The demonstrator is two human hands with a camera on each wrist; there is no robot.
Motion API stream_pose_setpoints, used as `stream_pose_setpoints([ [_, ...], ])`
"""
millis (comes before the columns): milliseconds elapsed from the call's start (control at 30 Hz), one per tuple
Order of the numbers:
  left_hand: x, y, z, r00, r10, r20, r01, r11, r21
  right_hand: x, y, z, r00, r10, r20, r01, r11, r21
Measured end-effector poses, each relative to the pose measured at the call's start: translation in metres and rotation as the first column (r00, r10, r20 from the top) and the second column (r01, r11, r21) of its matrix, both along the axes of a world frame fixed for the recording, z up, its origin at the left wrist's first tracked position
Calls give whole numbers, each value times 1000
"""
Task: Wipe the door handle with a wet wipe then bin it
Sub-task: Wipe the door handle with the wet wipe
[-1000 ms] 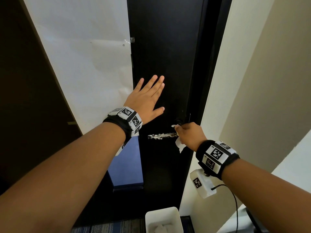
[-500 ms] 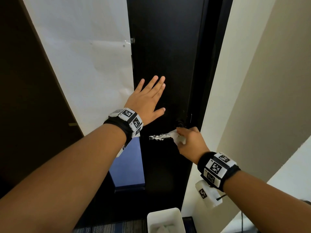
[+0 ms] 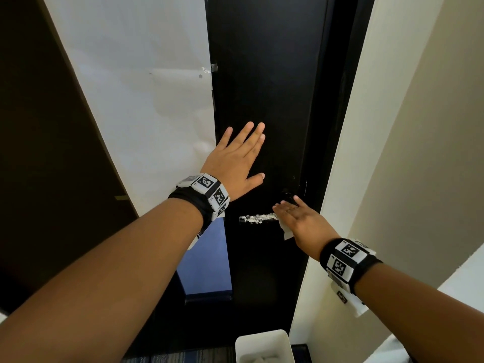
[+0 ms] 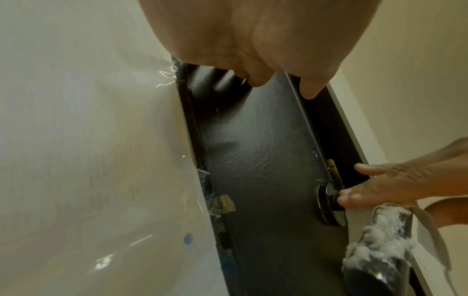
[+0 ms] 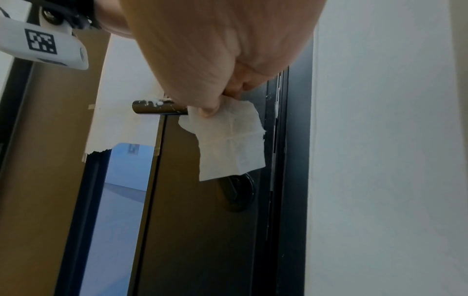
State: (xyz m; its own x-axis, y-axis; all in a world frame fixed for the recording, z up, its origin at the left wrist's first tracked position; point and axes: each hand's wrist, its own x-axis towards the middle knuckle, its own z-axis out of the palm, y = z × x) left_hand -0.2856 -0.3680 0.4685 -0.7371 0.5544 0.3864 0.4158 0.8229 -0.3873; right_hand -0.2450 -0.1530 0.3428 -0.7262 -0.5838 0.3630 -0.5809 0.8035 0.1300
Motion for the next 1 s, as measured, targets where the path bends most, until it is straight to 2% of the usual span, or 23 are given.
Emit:
stream_pose_setpoints([
  [300, -2, -1, -1, 1000, 2, 7, -2, 1000, -3, -1, -22, 3, 1000, 4, 11, -3, 995, -101],
  [1000, -1, -1, -1, 1000, -9, 6, 9, 1000, 2, -3, -72, 6, 983, -6, 183, 26, 994, -107],
])
